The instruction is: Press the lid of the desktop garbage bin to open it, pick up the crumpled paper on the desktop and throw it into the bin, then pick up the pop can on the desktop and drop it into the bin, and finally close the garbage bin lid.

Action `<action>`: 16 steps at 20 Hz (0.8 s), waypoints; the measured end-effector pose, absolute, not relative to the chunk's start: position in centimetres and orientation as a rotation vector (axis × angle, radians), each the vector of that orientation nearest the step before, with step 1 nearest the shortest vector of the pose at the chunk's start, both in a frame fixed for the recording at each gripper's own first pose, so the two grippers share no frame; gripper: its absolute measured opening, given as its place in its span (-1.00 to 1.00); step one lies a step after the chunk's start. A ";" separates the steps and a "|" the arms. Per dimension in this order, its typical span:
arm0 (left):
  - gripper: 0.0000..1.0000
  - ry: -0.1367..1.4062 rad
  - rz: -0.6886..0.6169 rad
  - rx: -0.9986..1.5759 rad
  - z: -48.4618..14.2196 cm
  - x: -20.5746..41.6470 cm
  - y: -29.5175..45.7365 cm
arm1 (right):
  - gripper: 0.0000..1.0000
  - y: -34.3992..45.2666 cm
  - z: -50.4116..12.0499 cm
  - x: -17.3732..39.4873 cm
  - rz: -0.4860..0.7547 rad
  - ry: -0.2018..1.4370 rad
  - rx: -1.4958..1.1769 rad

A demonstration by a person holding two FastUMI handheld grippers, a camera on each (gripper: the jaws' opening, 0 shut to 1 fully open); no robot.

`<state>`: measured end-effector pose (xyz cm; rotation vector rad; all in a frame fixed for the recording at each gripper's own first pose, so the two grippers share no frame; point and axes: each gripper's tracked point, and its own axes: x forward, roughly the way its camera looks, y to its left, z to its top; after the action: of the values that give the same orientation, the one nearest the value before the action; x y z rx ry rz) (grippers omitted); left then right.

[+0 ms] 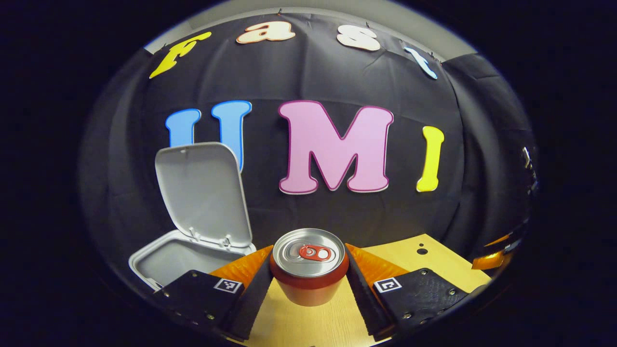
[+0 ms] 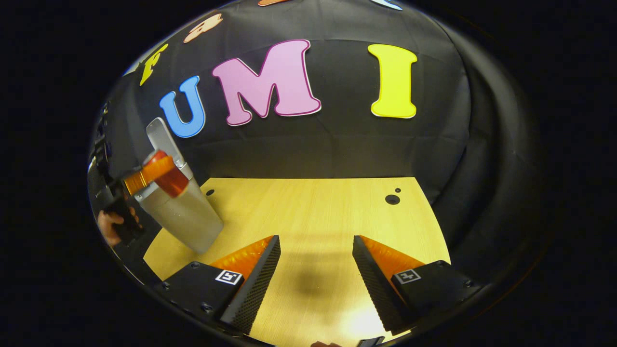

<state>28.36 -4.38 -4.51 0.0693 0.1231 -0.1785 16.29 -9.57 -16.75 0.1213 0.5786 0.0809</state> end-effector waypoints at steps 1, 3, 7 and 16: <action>0.69 0.106 -0.157 0.078 -3.2 28.1 -2.8 | 0.95 -9.1 -16.7 16.1 0.090 0.577 0.118; 0.69 0.079 -0.116 0.103 -1.2 27.8 0.6 | 0.95 -8.4 -16.2 15.7 0.099 0.565 0.109; 0.68 0.061 -0.025 0.143 -0.3 28.6 7.2 | 0.94 -7.1 -15.8 15.0 0.115 0.556 0.114; 0.68 0.191 0.032 0.103 -6.3 29.9 12.5 | 0.94 -7.6 -16.0 12.9 0.093 0.567 0.108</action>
<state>29.93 12.45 -6.32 0.1027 0.1914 0.0317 12.89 -7.57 -15.99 0.1082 0.5669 0.0928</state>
